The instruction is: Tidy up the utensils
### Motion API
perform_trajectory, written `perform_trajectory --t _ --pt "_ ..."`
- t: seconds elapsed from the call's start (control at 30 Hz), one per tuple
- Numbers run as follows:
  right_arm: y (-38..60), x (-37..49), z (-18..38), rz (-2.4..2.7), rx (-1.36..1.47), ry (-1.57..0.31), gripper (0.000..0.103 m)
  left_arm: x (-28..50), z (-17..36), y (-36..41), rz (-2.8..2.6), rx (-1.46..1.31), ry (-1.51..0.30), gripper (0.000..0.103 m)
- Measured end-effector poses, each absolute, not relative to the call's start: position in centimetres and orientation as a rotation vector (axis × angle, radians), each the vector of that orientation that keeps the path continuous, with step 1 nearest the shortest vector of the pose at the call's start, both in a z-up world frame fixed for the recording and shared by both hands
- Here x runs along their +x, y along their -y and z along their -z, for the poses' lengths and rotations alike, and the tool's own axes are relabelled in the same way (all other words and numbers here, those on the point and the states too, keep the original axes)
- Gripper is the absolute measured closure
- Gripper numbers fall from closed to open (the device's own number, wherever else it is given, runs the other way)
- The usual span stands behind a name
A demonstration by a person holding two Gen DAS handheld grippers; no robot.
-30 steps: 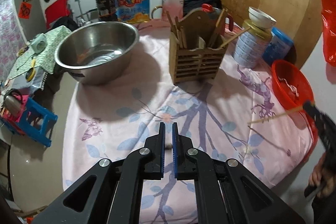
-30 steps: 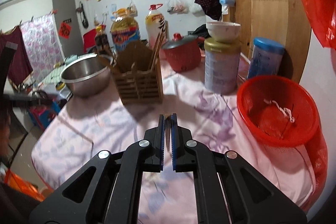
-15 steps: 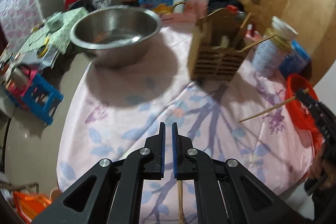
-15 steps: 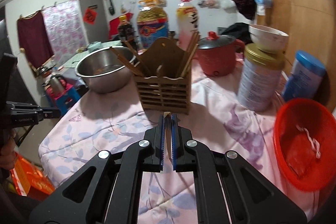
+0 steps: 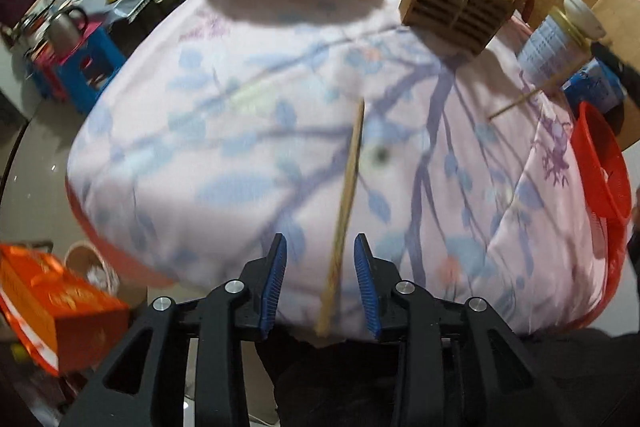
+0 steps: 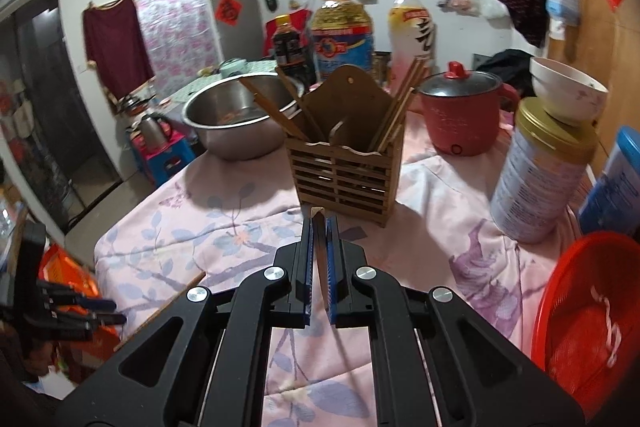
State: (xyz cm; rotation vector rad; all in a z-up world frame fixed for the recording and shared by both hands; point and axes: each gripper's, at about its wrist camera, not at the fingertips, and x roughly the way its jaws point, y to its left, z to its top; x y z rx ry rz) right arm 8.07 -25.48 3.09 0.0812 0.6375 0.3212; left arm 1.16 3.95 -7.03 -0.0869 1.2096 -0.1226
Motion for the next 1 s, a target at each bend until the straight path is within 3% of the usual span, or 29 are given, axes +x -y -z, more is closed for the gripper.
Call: perform_trajectory --t 0.27,0.3,0.33,0.53,0.77,1.0 --pt "25.5 9.2 -3.2 -0.403 0.042 -0.641 0.096 -2.3 10.1 -3.8 0.022 -0.185 -1.196 0.067" --pt "25.3 9.2 -3.2 -0.411 0.035 -0.641 0.096 -2.4 10.3 -3.7 0.02 -0.194 -1.192 0.078" --pt "25.2 9.1 -3.3 -0.419 0.028 -0.64 0.096 -2.4 10.4 -3.7 0.023 -0.203 -1.191 0.095" --pt "24.9 8.9 -3.3 -0.443 0.026 -0.631 0.095 -1.1 5.7 -3.4 0.03 -0.168 -1.101 0.096" --pt "25.8 8.8 -3.4 -0.38 0.115 -0.626 0.096 4.7 -2.5 -0.7 0.169 0.015 -1.022 0.097" --pt "26.4 8.6 -4.9 -0.265 0.186 -0.566 0.096 10.4 -7.5 1.8 0.338 0.115 -1.011 0.097"
